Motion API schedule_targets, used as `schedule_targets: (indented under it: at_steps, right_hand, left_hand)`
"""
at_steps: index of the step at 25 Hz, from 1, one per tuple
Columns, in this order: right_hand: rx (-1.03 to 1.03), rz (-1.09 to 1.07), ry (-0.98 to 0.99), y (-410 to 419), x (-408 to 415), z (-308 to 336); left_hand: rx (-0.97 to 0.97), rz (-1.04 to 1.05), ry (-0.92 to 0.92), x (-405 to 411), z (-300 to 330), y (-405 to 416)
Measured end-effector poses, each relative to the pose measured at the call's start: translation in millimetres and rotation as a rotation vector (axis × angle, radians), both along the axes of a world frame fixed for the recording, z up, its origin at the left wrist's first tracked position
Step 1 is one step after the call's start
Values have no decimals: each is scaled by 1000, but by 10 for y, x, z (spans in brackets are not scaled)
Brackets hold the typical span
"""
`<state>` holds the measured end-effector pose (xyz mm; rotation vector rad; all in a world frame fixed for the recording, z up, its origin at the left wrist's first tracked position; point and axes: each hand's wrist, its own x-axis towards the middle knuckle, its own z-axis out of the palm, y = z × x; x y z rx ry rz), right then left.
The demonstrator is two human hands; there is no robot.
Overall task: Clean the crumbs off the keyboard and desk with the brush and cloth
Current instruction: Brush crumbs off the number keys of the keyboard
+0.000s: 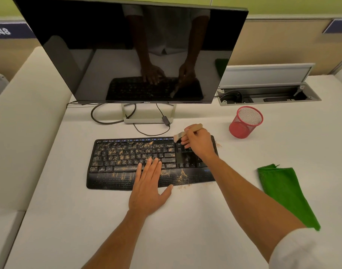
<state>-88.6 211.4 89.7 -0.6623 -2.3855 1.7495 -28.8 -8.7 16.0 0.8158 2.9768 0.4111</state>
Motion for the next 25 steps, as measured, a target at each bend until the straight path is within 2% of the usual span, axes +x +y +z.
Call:
schedule_targets:
  at_steps: [3,7,8,11,14,17,21,25]
  right_hand:
    - [61,27,-29,-28,-45,-14]
    - [448,19,-59,176,-61,21]
    - [486,-7,-57,208,-48,29]
    - [372,-46,9,203,-24,7]
    - [216,75,39,96,-29,-21]
    - [215,123,27,35,-115,-67]
    - [369,136,39,36,-211,-92]
    - [254,82,82,26,-167,-94]
  left_hand:
    - [-3,0,2,4,-2,-5]
    - [-5,1,2,6,-1,4]
    - [-5,2,1,6,0,2]
    - [-7,4,-1,0,-5,1]
    - [-5,6,2,2,-11,3]
    - [5,5,16,0,-17,5]
    - [3,9,18,4,-15,0]
    - [10,13,13,3,-3,6]
